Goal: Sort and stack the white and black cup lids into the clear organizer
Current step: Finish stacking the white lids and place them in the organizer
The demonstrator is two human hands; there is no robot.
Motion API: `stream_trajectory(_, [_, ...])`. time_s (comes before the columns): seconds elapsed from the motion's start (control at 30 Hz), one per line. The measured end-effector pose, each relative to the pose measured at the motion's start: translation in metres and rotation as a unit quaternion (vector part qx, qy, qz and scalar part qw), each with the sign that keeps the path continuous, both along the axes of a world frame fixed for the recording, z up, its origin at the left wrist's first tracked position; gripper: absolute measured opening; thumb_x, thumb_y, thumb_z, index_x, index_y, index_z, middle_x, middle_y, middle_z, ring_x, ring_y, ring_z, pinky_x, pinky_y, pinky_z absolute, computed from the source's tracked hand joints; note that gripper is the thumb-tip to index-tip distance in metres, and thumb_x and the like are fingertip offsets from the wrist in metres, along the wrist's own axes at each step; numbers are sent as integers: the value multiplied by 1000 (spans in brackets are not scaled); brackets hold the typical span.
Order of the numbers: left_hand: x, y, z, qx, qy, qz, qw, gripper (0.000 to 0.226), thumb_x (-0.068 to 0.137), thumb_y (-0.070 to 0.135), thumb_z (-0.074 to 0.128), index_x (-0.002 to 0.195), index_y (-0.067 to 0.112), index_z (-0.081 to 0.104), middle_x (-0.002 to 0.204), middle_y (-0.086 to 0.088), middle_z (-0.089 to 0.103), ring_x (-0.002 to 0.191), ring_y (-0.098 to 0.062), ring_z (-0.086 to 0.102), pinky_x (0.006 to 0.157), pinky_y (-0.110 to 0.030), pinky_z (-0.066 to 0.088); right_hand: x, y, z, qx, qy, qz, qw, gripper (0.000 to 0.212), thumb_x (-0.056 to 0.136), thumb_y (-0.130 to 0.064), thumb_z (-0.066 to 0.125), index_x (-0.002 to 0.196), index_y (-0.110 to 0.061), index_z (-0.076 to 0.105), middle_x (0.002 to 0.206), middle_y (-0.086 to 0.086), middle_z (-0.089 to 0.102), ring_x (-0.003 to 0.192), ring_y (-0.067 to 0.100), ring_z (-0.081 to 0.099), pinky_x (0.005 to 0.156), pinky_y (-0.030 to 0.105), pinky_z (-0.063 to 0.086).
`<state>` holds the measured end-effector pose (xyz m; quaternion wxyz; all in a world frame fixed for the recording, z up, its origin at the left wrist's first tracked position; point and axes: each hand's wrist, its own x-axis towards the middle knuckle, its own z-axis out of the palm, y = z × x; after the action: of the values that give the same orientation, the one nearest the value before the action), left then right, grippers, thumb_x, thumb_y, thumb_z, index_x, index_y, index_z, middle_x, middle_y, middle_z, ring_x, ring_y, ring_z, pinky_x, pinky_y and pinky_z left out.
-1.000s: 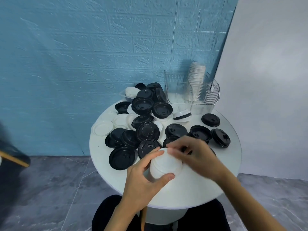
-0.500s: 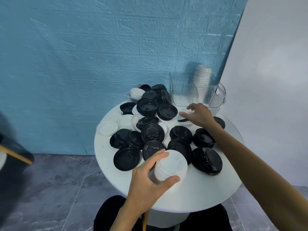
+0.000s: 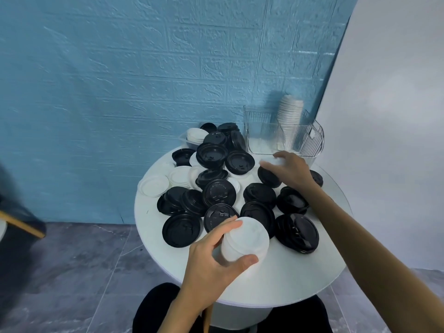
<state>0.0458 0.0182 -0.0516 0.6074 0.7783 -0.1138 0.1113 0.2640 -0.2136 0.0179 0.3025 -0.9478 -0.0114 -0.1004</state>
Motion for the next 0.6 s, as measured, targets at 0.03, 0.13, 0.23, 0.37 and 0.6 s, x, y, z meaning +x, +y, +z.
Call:
stream_trajectory(0.03, [-1, 0, 0, -2, 1, 0, 1000, 63, 70, 49, 91, 128, 42, 66, 140, 24, 62, 136, -3, 54, 112, -23, 44, -8, 1, 5, 13, -14, 3, 1000, 73, 78, -72, 65, 132, -22, 63, 138, 1, 61, 130, 24, 54, 104, 41, 42])
stream_trajectory(0.13, [-1, 0, 0, 0, 3, -2, 1000, 65, 70, 47, 91, 129, 39, 67, 139, 24, 63, 135, -3, 55, 113, -26, 45, -42, 4, 21, 95, -61, 24, 993, 61, 81, -70, 67, 128, -31, 63, 134, -5, 62, 123, 17, 57, 103, 40, 47])
stream_trajectory(0.23, [-1, -2, 0, -1, 6, 4, 1000, 67, 67, 47, 91, 130, 42, 67, 136, 25, 65, 133, -2, 57, 112, -28, 46, -96, 19, 28, 200, -89, 87, 972, 49, 79, -70, 69, 117, -41, 63, 118, -21, 65, 102, 1, 61, 85, 19, 48])
stream_trajectory(0.37, [-1, -2, -1, -3, 11, 12, 1000, 73, 66, 52, 92, 131, 51, 61, 130, 23, 69, 128, -4, 61, 110, -35, 48, -163, 36, 11, 233, -98, 202, 946, 51, 82, -58, 73, 121, -29, 61, 127, -12, 64, 116, 11, 61, 90, 12, 44])
stream_trajectory(0.6, [0, -5, 2, -12, 7, 11, 1000, 66, 75, 57, 88, 133, 56, 57, 122, 21, 72, 118, -5, 67, 90, -13, 53, -196, 39, -20, 196, -76, 286, 935, 57, 79, -44, 85, 128, -34, 58, 141, -8, 56, 133, 18, 53, 106, 32, 44])
